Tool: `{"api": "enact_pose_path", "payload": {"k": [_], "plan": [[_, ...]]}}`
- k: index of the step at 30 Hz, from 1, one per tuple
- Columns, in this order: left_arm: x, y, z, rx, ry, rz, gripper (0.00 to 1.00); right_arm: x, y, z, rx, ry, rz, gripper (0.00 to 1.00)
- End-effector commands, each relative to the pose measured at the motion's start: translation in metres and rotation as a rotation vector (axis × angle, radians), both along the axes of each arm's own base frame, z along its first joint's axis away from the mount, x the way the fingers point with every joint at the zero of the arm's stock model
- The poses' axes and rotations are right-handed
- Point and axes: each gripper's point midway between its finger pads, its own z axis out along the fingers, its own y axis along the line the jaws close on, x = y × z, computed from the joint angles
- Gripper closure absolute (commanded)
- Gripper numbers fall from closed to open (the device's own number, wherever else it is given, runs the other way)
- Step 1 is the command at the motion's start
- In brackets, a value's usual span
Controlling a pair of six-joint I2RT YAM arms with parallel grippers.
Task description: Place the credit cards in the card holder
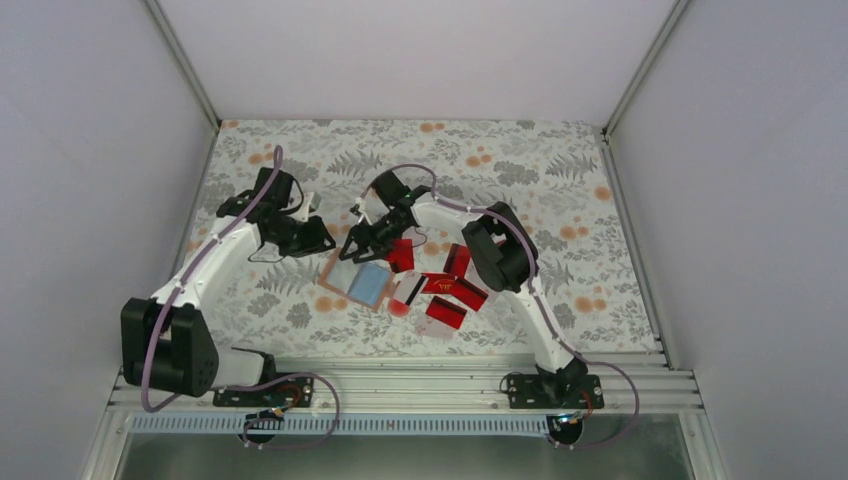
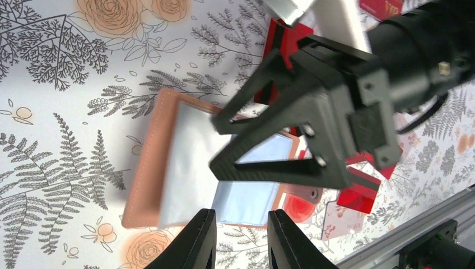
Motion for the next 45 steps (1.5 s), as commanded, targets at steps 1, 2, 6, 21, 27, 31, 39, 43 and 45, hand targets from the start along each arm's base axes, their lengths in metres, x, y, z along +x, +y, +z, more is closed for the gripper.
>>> {"api": "enact_pose_path", "payload": {"k": [1, 2, 6, 21, 27, 31, 39, 43, 45], "plan": [[-0.010, -0.006, 0.016, -0.039, -0.028, -0.024, 0.75, 0.008, 0.008, 0.003, 0.033, 0.012, -0.001, 0.39], [-0.011, -0.007, 0.014, -0.046, -0.028, -0.030, 0.75, 0.007, 0.008, 0.000, 0.028, 0.016, -0.001, 0.39], [-0.012, -0.018, -0.004, -0.113, -0.005, -0.064, 0.75, 0.005, 0.005, -0.011, 0.001, 0.023, -0.001, 0.40], [-0.019, -0.017, -0.080, -0.100, 0.127, -0.035, 0.75, 0.001, -0.010, -0.011, -0.060, -0.013, -0.007, 0.40], [-0.019, -0.008, -0.101, -0.042, 0.157, -0.004, 0.76, 0.002, -0.012, -0.003, -0.060, -0.024, -0.009, 0.40], [-0.018, -0.007, -0.108, -0.029, 0.171, -0.001, 0.78, 0.008, -0.014, 0.003, -0.074, -0.053, -0.015, 0.40], [-0.018, -0.007, -0.104, -0.028, 0.154, -0.007, 0.78, 0.030, -0.050, 0.019, -0.275, -0.266, -0.065, 0.39], [-0.015, -0.008, -0.099, -0.020, 0.138, -0.018, 0.78, 0.040, -0.094, 0.027, -0.461, -0.397, -0.131, 0.35], [-0.014, -0.009, -0.097, -0.013, 0.132, -0.024, 0.78, 0.041, -0.116, 0.033, -0.552, -0.444, -0.170, 0.33]]}}
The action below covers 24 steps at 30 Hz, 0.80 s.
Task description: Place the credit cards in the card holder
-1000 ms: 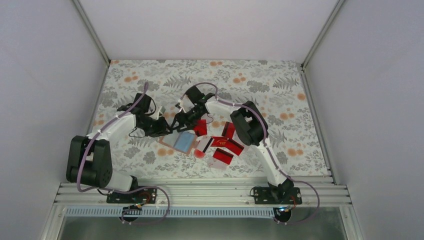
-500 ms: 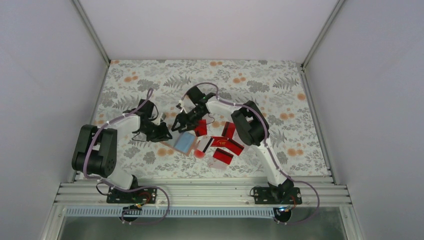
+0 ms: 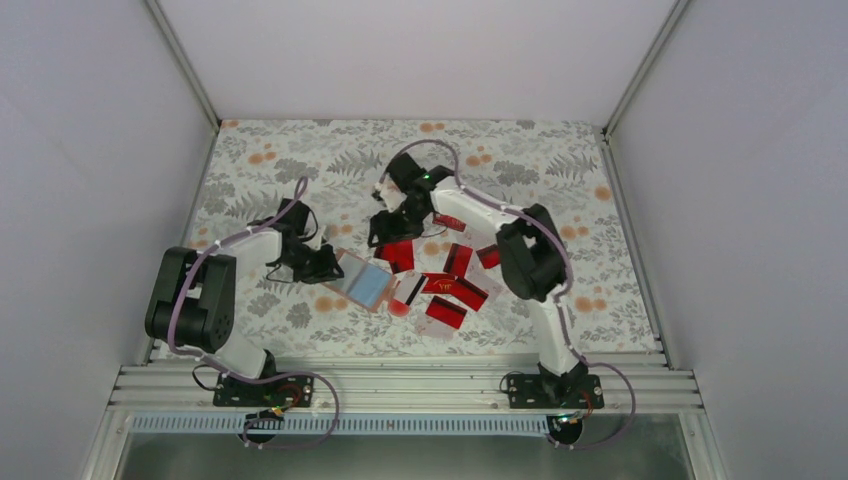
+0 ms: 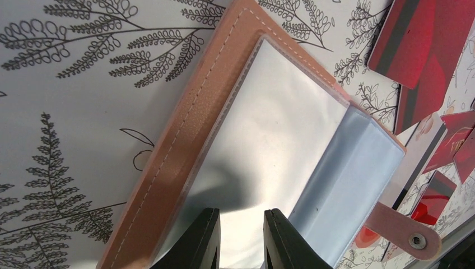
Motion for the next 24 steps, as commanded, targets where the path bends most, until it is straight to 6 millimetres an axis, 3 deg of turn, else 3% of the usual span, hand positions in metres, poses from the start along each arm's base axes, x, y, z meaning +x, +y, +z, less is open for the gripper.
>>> {"api": "enact_pose_path", "payload": {"k": [1, 7, 8, 9, 14, 24], "plan": [[0.008, -0.002, 0.011, 0.015, -0.047, -0.021, 0.78, 0.011, -0.064, 0.019, -0.255, -0.174, -0.098, 0.32], [0.015, -0.006, 0.020, 0.016, -0.068, -0.033, 0.78, -0.008, -0.097, 0.024, -0.360, -0.138, -0.227, 0.18], [0.015, -0.006, 0.021, 0.016, -0.069, -0.035, 0.78, -0.011, -0.101, 0.026, -0.369, -0.132, -0.255, 0.06], [0.015, -0.007, 0.021, 0.016, -0.072, -0.036, 0.78, -0.013, -0.104, 0.026, -0.378, -0.123, -0.279, 0.01], [0.014, -0.008, 0.022, 0.011, -0.075, -0.044, 0.78, -0.016, -0.113, 0.027, -0.433, -0.102, -0.401, 0.01], [0.010, -0.007, 0.024, 0.016, -0.094, -0.077, 0.78, -0.001, -0.119, 0.054, -0.314, -0.171, -0.546, 0.01]]}}
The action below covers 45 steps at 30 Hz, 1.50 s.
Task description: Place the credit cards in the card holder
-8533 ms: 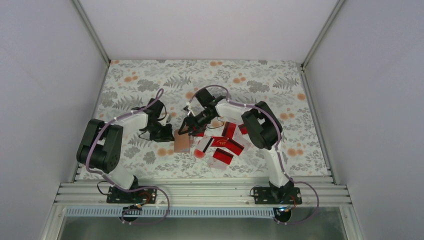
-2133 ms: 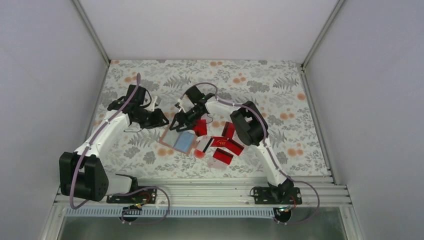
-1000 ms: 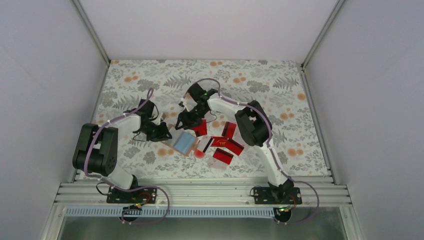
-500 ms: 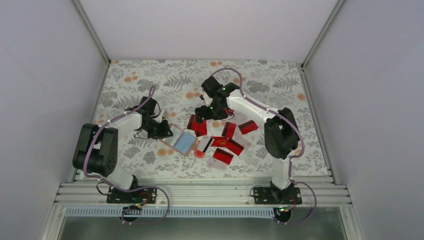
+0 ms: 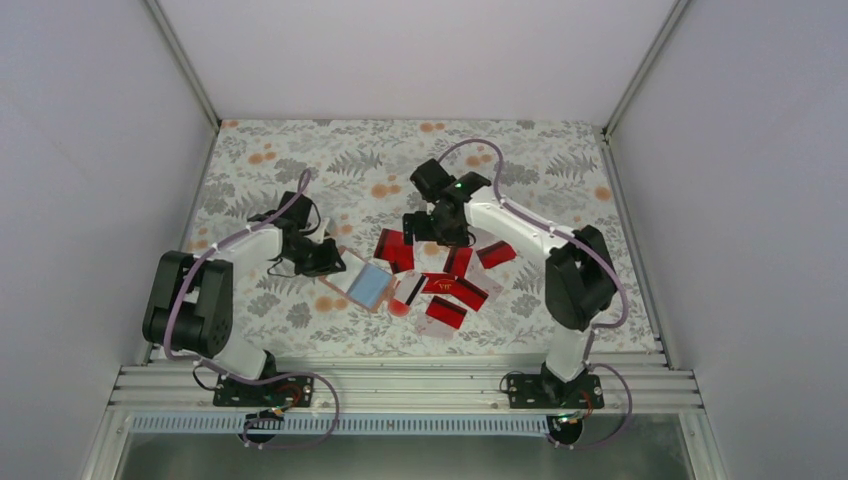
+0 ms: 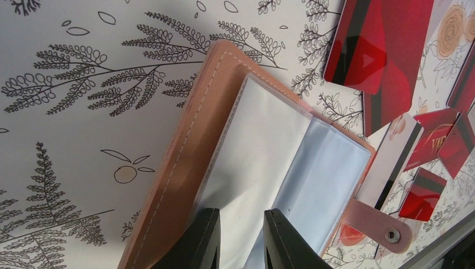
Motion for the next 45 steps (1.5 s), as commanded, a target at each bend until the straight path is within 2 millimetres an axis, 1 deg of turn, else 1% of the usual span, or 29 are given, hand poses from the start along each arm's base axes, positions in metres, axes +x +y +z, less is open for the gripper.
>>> {"api": "enact_pose_path", "payload": {"k": [1, 4, 5, 6, 8, 10, 12, 14, 18, 23, 25, 27, 32, 34, 36, 38, 39, 41, 42, 45], "plan": [[-0.001, -0.001, 0.006, 0.001, -0.035, -0.036, 0.78, 0.012, -0.006, 0.022, 0.062, -0.092, -0.065, 0.01], [-0.002, -0.001, 0.007, 0.000, -0.043, -0.040, 0.78, 0.009, -0.009, 0.028, 0.091, -0.177, 0.032, 0.01], [-0.002, -0.002, 0.008, -0.002, -0.045, -0.040, 0.78, 0.006, -0.012, 0.025, 0.082, -0.193, 0.061, 0.01], [-0.002, -0.001, 0.008, -0.003, -0.047, -0.039, 0.78, 0.001, -0.015, 0.029, 0.083, -0.213, 0.104, 0.01], [-0.001, -0.002, 0.009, -0.007, -0.054, -0.040, 0.78, -0.013, -0.018, 0.014, 0.055, -0.173, 0.212, 0.01], [-0.001, -0.003, 0.010, -0.011, -0.059, -0.040, 0.78, -0.019, -0.030, -0.005, -0.047, -0.096, 0.250, 0.01], [0.000, -0.003, 0.010, -0.011, -0.062, -0.040, 0.78, -0.032, -0.021, -0.016, -0.021, -0.024, 0.367, 0.01], [0.000, -0.003, 0.010, -0.010, -0.064, -0.040, 0.78, -0.043, -0.015, -0.021, 0.022, -0.005, 0.442, 0.01], [0.000, -0.002, 0.011, -0.008, -0.068, -0.037, 0.78, -0.052, -0.017, -0.027, 0.010, 0.009, 0.505, 0.01], [0.001, -0.002, 0.010, -0.007, -0.070, -0.037, 0.78, -0.039, -0.029, -0.030, -0.081, -0.018, 0.452, 0.01], [0.001, -0.002, 0.010, -0.006, -0.069, -0.036, 0.79, -0.031, -0.041, -0.036, -0.158, -0.041, 0.421, 0.01], [0.001, -0.002, 0.011, -0.006, -0.070, -0.035, 0.79, -0.027, -0.049, -0.044, -0.201, -0.048, 0.405, 0.01], [0.000, -0.001, 0.011, -0.001, -0.069, -0.036, 0.79, -0.026, -0.054, -0.055, -0.223, -0.042, 0.421, 0.01], [0.000, 0.000, 0.011, 0.001, -0.070, -0.033, 0.79, -0.024, -0.050, -0.055, -0.206, -0.047, 0.434, 0.01], [0.001, 0.000, 0.011, 0.003, -0.070, -0.031, 0.79, -0.017, -0.038, -0.050, -0.167, -0.046, 0.412, 0.01], [0.001, 0.000, 0.010, 0.003, -0.067, -0.030, 0.79, -0.010, -0.019, -0.048, -0.111, -0.017, 0.362, 0.01], [0.001, 0.000, 0.010, 0.004, -0.067, -0.029, 0.79, -0.006, -0.008, -0.044, -0.072, -0.005, 0.311, 0.02], [0.001, 0.000, 0.009, 0.004, -0.067, -0.029, 0.79, -0.004, 0.014, -0.042, -0.013, 0.027, 0.226, 0.01], [0.001, 0.000, 0.009, 0.004, -0.067, -0.030, 0.79, 0.002, 0.023, -0.037, -0.003, 0.021, 0.181, 0.01], [0.001, 0.000, 0.009, 0.006, -0.068, -0.028, 0.79, 0.012, 0.040, -0.040, -0.018, 0.025, 0.083, 0.01]]}}
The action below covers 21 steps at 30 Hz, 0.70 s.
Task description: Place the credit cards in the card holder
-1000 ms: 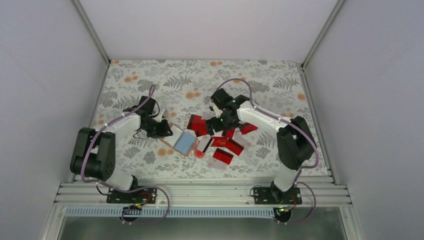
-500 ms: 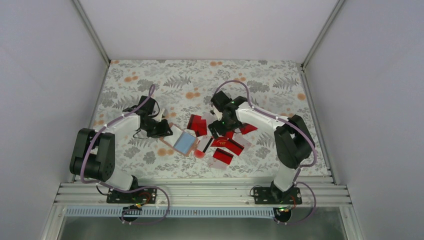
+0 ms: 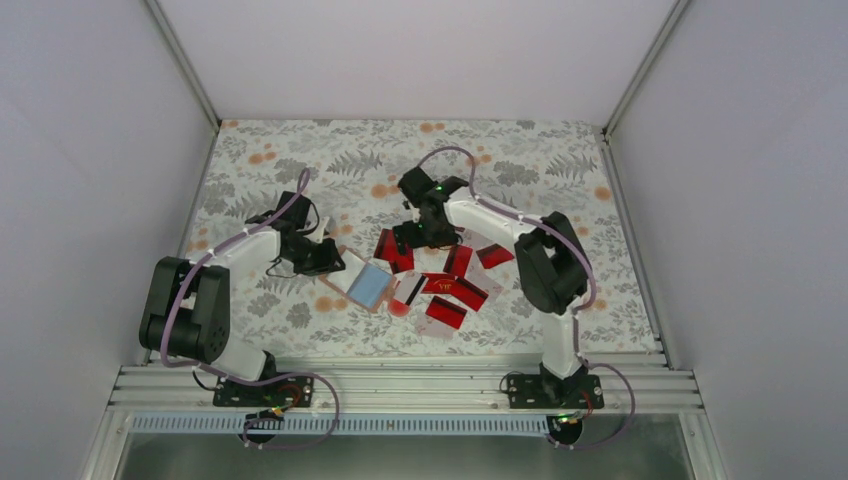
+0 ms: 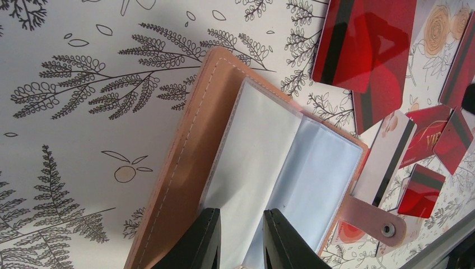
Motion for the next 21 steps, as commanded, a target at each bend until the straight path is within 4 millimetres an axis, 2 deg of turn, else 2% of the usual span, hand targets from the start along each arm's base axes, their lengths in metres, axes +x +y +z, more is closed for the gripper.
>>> {"api": "enact_pose_path", "payload": {"k": [1, 9, 16, 21], "plan": [[0.001, 0.000, 0.002, 0.007, -0.025, -0.007, 0.79, 0.011, 0.034, 0.006, 0.044, 0.032, -0.214, 0.01], [0.000, -0.001, 0.003, -0.004, -0.032, -0.012, 0.79, 0.052, 0.052, 0.004, -0.039, 0.017, -0.433, 0.01], [0.000, -0.003, 0.003, -0.013, -0.038, -0.018, 0.79, 0.059, 0.066, -0.013, -0.040, 0.042, -0.480, 0.01], [-0.001, -0.004, 0.004, -0.020, -0.042, -0.020, 0.79, 0.071, 0.076, -0.014, -0.031, 0.007, -0.478, 0.01]]}}
